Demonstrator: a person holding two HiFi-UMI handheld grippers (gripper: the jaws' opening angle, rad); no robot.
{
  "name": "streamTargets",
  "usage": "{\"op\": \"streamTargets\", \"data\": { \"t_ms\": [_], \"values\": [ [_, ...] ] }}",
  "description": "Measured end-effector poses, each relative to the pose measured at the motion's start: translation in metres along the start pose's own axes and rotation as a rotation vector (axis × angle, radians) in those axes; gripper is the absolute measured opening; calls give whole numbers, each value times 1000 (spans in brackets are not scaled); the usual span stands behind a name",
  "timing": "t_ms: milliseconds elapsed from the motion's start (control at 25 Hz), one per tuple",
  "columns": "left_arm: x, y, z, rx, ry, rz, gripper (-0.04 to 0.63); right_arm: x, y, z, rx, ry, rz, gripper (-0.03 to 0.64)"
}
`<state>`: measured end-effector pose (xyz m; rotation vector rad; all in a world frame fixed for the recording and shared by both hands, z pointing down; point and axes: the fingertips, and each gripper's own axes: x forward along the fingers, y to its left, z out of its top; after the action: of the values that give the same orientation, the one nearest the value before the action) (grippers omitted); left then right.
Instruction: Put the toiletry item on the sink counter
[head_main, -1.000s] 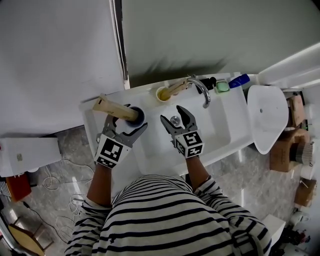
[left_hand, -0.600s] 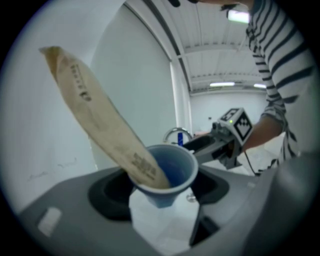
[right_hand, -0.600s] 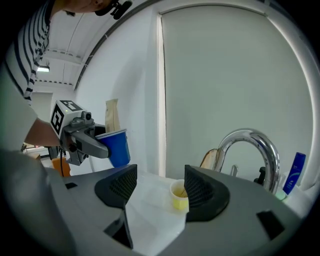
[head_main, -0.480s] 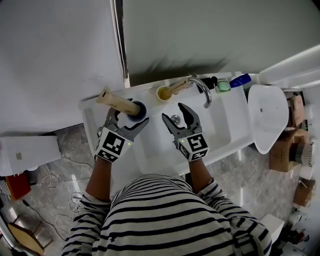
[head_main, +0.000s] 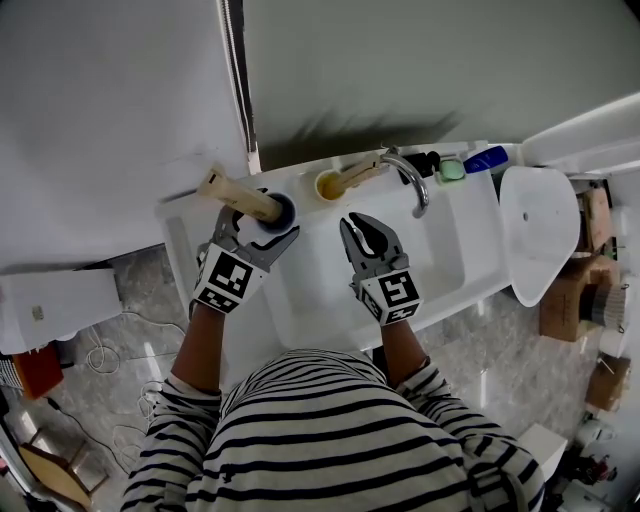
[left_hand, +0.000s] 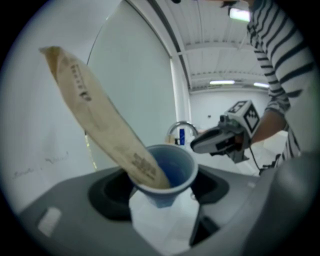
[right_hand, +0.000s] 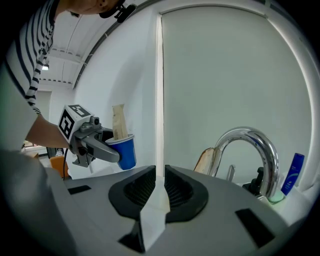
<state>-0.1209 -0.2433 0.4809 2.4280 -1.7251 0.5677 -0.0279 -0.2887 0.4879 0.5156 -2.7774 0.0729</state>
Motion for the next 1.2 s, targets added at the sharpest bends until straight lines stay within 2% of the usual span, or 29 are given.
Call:
{"op": "streamTargets", "data": {
  "t_ms": [240, 1200],
  "values": [
    [13, 8, -12, -18, 16, -5, 347, 5, -2, -9, -5, 32, 0, 23],
    [68, 17, -71, -53, 86, -44, 346, 24, -8, -34, 11, 106, 10, 17]
  ]
}}
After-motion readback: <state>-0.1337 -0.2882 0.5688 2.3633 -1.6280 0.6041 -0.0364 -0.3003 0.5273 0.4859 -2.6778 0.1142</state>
